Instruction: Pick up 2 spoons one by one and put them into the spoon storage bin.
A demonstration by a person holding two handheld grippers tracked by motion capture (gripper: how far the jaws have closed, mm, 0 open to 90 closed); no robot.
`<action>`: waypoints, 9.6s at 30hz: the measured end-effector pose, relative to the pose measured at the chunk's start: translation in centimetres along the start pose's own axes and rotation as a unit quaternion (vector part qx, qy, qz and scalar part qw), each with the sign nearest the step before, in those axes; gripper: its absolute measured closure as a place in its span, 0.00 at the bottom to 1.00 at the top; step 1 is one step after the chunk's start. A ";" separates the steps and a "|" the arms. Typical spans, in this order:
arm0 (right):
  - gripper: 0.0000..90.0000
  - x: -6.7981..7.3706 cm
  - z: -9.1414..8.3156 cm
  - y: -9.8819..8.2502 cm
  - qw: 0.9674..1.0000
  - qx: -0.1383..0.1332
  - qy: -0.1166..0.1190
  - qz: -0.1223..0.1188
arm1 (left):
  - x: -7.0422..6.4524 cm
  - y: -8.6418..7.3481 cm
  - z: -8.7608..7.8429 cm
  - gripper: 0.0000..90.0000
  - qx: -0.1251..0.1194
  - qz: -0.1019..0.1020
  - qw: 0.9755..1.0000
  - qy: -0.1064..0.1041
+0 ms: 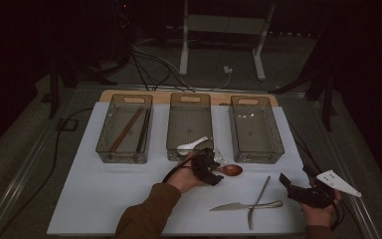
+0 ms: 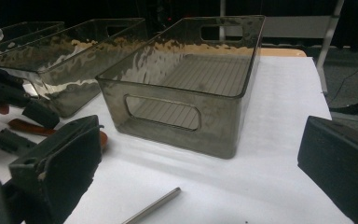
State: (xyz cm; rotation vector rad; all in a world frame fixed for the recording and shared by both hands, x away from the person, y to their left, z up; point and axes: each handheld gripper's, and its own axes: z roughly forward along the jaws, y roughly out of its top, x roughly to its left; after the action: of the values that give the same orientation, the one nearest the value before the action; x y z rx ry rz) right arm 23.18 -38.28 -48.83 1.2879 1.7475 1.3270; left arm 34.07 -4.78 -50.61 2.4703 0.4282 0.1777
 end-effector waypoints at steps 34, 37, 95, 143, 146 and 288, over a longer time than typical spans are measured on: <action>0.00 0.0 0.0 0.0 1.000 0.000 -0.001 0.000 | 0.6 -1.5 -1.6 0.93 0.019 0.004 0.999 -0.027; 0.00 0.0 0.0 0.0 1.000 0.001 -0.001 0.000 | 0.9 -1.7 -2.5 0.93 0.007 -0.005 1.000 -0.024; 0.00 0.0 0.0 0.0 1.000 0.001 -0.002 0.000 | 6.9 -1.7 -10.5 0.93 -0.106 -0.120 0.986 0.047; 0.00 0.1 0.1 -0.1 1.000 0.002 0.000 0.000 | 10.9 -1.8 -7.7 0.93 -0.070 -0.191 0.973 0.104; 0.00 0.0 0.1 -0.1 1.000 0.001 0.000 0.000 | 11.0 -1.8 -7.6 0.93 -0.070 -0.194 0.973 0.105; 0.00 0.1 0.2 -0.3 1.000 0.015 -0.006 -0.003 | 5.3 -13.7 -17.6 0.02 -0.162 -0.236 0.937 0.201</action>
State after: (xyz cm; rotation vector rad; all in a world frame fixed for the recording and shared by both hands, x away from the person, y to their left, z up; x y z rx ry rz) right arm 23.17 -38.11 -49.13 1.3039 1.7679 1.2918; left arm 31.51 17.23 -44.62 1.9352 1.0605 0.5117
